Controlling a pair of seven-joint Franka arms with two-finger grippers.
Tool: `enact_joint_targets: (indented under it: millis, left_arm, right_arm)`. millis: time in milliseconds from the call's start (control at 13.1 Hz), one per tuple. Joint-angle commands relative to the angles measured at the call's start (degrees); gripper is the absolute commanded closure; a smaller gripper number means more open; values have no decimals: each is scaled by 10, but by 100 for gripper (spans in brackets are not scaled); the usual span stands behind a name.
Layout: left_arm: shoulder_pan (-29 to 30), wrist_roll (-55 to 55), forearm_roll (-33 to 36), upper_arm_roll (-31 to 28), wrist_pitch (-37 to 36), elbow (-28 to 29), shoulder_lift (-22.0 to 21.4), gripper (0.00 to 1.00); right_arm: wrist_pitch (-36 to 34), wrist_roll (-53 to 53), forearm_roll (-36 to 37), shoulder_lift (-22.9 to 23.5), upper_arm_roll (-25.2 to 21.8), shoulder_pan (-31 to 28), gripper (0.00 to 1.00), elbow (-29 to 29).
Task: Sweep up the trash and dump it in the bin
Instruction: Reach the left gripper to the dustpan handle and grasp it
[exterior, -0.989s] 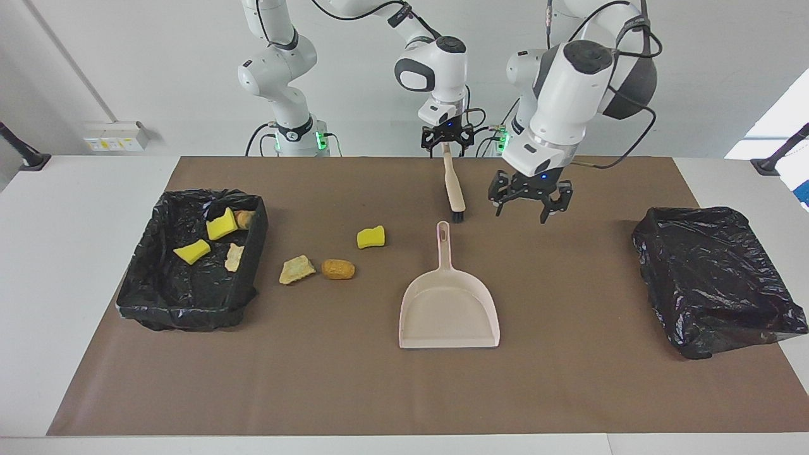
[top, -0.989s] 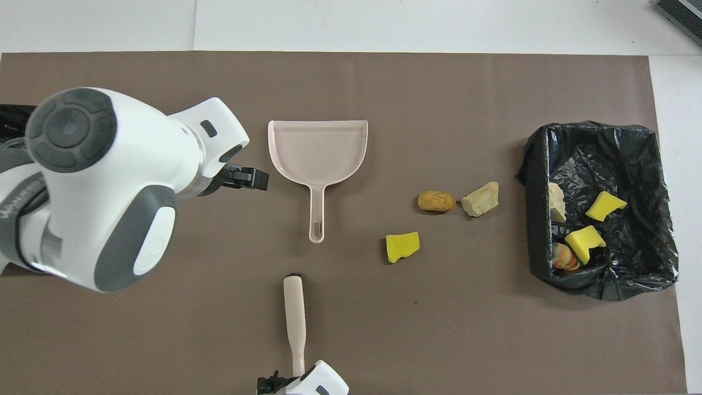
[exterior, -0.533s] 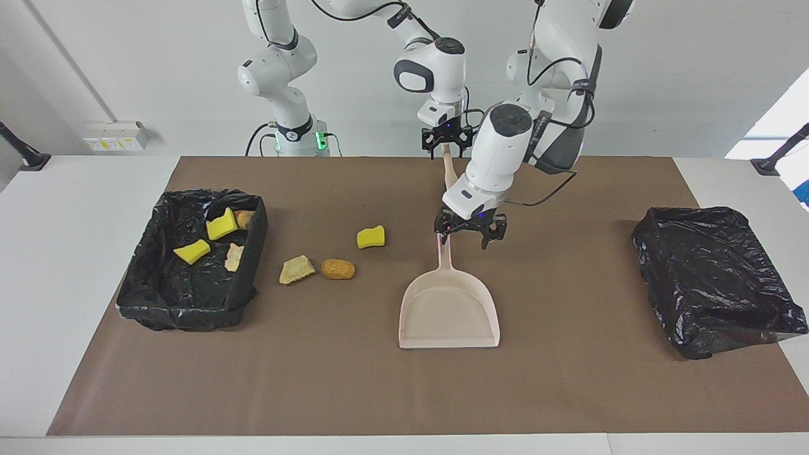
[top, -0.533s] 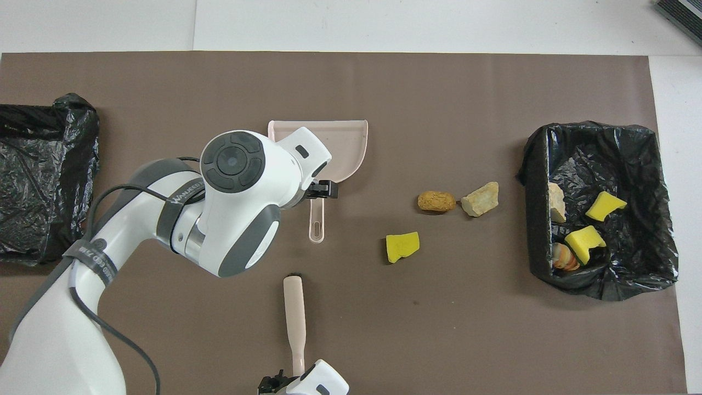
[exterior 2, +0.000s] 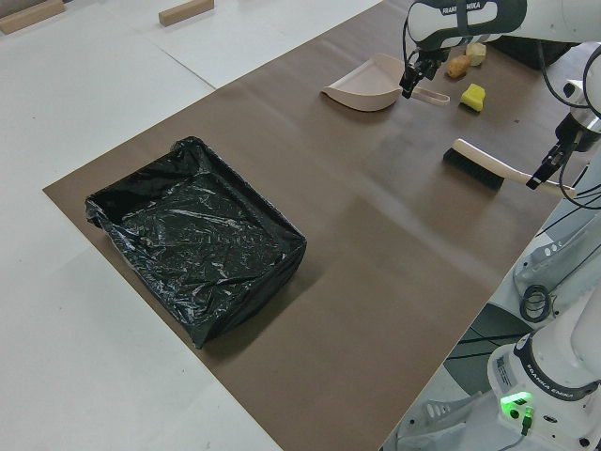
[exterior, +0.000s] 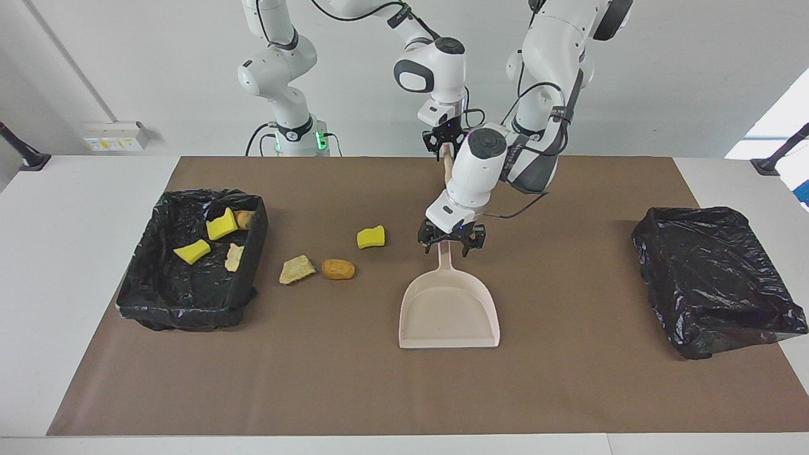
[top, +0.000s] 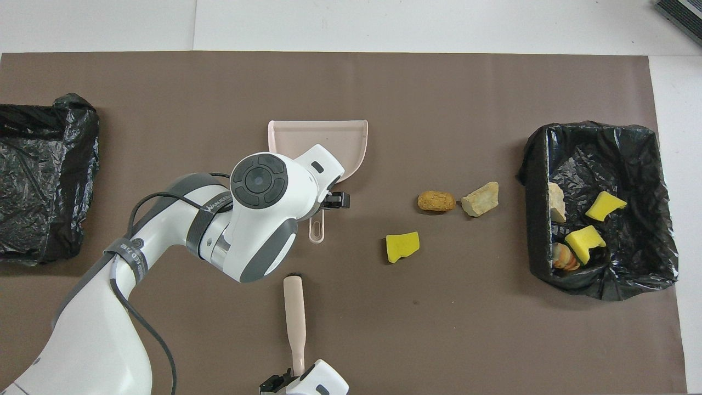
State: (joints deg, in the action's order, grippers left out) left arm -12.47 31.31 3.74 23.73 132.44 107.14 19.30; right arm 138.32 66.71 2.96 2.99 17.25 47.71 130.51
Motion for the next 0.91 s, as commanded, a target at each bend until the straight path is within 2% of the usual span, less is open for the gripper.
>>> enact_joint_targets:
  millis: [0,76,380,533,685,837]
  left_arm:
    - [-4,14,14,-3,16,11,-2,23]
    - [-4,11,14,-3,16,11,2,33]
    - [-3,-3,35,-4,14,7,4,65]
    - [-1,-21,89,-4,11,1,4,84]
    - [4,-49,137,-4,2,-2,-6,89]
    - [20,-146,137,-4,-34,-4,-26,89]
  right_arm:
    - [3,-22,-10,-3,-1,-3,95,0]
    - [-4,-22,-10,1,-1,-4,100,-7]
    - [-25,-16,-14,11,-2,-8,100,-31]
    - [-45,-14,-15,-7,-2,-22,100,-23]
    - [-49,-23,-15,-46,-2,-41,100,2]
    - [-95,-40,-16,-99,-2,-64,100,22]
